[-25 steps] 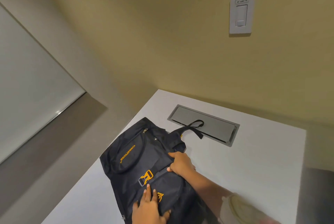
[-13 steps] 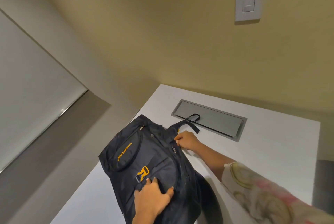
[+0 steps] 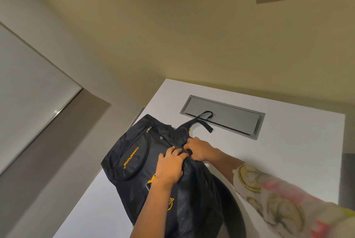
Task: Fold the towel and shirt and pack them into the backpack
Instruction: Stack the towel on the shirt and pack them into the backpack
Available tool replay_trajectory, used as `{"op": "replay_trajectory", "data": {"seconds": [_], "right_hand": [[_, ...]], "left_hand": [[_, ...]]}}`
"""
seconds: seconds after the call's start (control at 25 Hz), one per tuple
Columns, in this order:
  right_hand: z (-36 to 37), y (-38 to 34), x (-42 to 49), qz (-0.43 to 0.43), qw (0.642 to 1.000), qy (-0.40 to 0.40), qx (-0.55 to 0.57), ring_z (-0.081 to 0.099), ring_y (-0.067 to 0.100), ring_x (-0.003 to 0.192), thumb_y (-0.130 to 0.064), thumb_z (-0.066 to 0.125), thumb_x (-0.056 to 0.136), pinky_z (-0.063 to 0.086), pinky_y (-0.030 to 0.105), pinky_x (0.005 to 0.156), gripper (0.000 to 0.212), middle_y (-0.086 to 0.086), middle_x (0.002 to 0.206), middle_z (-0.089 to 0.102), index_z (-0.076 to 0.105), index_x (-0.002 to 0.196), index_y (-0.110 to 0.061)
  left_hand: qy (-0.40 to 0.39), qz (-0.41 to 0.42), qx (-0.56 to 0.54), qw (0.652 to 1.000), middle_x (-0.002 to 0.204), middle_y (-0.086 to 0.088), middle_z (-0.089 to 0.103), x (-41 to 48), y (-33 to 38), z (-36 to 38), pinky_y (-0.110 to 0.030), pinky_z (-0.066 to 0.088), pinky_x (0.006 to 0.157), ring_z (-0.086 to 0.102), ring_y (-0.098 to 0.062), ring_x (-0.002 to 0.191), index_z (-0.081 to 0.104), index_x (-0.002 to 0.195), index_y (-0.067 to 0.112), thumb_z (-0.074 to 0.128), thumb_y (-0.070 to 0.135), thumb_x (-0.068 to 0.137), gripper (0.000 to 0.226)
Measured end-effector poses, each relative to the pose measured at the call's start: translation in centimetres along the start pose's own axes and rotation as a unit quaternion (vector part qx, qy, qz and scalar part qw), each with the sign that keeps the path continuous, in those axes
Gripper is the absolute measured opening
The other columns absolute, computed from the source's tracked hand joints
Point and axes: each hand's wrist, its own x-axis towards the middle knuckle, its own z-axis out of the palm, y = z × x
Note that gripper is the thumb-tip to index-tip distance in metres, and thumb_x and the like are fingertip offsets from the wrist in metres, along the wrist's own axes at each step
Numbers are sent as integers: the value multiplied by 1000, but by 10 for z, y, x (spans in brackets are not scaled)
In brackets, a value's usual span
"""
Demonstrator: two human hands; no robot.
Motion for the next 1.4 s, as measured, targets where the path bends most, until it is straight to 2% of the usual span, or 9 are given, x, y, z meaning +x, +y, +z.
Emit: {"op": "replay_trajectory", "data": {"seconds": [0.12,0.24,0.36,0.48,0.76,0.88,1.12,1.28,1.4], "right_hand": [[6,2,-9,-7,999,39,11,54,23,93,-22,57,93,45,30,86,18,11,114,55,59,111,-16],[9,3,-14,6,997,50,54,58,27,97,-22,62,90,47,32,87,28,10,112,54,53,116,-22],[12,10,-14,8,994,47,95,58,27,97,-19,66,87,47,32,84,31,8,109,56,51,114,-23],[18,13,-13,-17,995,37,93,53,25,101,-17,63,87,40,31,78,28,7,111,58,56,114,-23],[24,-2,0,80,978,76,177,58,27,97,-23,59,89,53,40,88,22,7,105,58,58,110,-25],[27,-12,11,122,972,86,183,57,29,101,-26,65,86,51,43,92,33,7,112,56,60,119,-26],[12,-3,-1,89,963,98,234,64,30,91,-11,62,87,54,37,80,14,17,96,67,72,92,-2],[-8,10,-20,86,946,130,284,66,29,88,-11,66,83,55,39,83,16,17,95,71,75,92,-2],[-13,7,-39,64,951,132,273,67,27,83,-11,66,82,56,40,81,14,14,89,72,76,89,-4]], "left_hand": [[37,23,59,997,143,3,44,4,-7,-3,-44,26,107,31,-24,136,41,139,32,48,23,96,45],[60,43,93,993,134,2,49,3,-17,-2,-45,25,108,39,-28,127,47,132,34,51,24,93,40],[79,51,70,993,105,10,64,-1,-25,-7,-45,44,91,58,-25,101,63,105,41,76,25,72,40],[92,58,73,991,87,16,64,-5,-29,-9,-39,51,76,61,-18,82,64,89,44,88,25,48,51],[102,68,81,989,87,16,64,-7,-29,-13,-38,52,74,61,-17,81,64,89,43,87,20,51,51],[84,51,61,993,100,13,65,-9,-35,-15,-43,47,87,60,-22,95,64,100,41,77,16,68,43],[77,52,59,994,127,12,54,-7,-35,-17,-41,29,105,44,-22,120,55,123,40,52,17,91,39],[92,50,55,993,113,12,63,-10,-33,-17,-44,40,93,55,-24,108,61,110,41,65,14,80,41],[60,30,51,996,126,14,55,-11,-29,-19,-42,30,102,45,-22,120,54,122,43,54,18,90,40]]}}
